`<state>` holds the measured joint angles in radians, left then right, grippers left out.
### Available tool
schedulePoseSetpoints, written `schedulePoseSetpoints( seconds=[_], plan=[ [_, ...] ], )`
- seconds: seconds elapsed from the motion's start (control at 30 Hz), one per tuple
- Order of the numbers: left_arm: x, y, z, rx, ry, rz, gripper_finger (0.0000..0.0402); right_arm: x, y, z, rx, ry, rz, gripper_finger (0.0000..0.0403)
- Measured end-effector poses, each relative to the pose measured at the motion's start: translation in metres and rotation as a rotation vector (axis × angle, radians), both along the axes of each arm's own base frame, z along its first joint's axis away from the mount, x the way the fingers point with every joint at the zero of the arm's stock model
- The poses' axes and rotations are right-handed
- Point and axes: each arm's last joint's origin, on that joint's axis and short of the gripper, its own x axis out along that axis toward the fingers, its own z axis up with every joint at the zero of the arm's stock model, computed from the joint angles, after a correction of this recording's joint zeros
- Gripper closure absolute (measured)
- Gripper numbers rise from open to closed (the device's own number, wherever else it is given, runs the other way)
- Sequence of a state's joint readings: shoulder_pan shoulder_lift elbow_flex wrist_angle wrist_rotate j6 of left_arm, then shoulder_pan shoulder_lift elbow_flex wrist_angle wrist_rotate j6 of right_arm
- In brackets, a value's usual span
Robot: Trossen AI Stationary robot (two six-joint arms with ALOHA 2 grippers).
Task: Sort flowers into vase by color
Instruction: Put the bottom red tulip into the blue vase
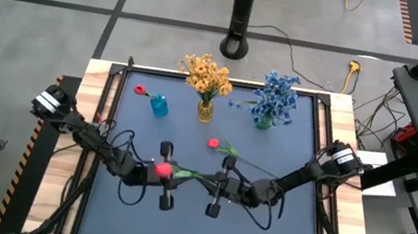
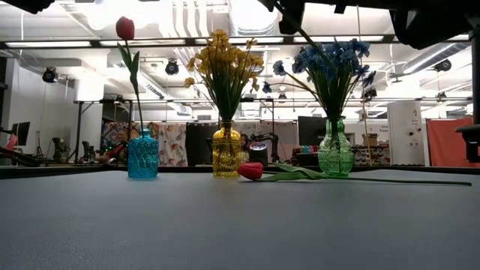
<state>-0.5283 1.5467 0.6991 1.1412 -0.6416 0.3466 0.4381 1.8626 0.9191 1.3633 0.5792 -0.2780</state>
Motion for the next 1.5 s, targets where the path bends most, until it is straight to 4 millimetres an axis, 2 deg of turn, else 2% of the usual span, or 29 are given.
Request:
schedulePoseSetpoints(
  seconds=[0.07,0.13,0.37,0.53,0.73,0.97,1.07,1.17,1.3,1.5],
  plan=[
    [0.000,0.000,0.000,0.001,0.001,-0.002,0.0393,0.001,0.000,0.001,0.015,0.006,0.002,0.0384],
    [0.000,0.000,0.001,0.001,0.001,0.000,0.0390,0.002,0.000,0.003,0.030,0.029,-0.016,0.0367],
    [-0.004,0.000,0.001,0.009,0.083,0.119,0.0386,0.005,0.003,0.017,0.045,0.197,-0.077,0.0262],
    [-0.011,-0.004,-0.009,0.042,0.244,0.108,0.0391,0.006,0.006,0.029,0.072,0.360,-0.088,0.0200],
    [-0.026,0.001,-0.026,-0.029,0.492,0.107,0.0391,0.008,0.009,0.031,0.098,0.608,-0.124,0.0160],
    [-0.029,0.001,-0.030,-0.079,0.554,0.070,0.0391,0.018,0.011,0.043,0.102,0.510,-0.099,0.0141],
    [-0.028,0.001,-0.030,-0.086,0.550,0.064,0.0392,0.023,0.005,0.050,0.112,0.438,-0.022,0.0141],
    [-0.027,0.000,-0.028,-0.099,0.527,0.059,0.0392,0.028,-0.002,0.052,0.123,0.418,0.038,0.0147],
    [-0.026,0.000,-0.023,-0.085,0.493,0.049,0.0392,0.036,-0.012,0.047,0.112,0.405,0.031,0.0160],
    [-0.023,0.002,-0.020,-0.083,0.474,0.058,0.0392,0.041,-0.018,0.047,0.107,0.390,0.082,0.0180]
  ],
)
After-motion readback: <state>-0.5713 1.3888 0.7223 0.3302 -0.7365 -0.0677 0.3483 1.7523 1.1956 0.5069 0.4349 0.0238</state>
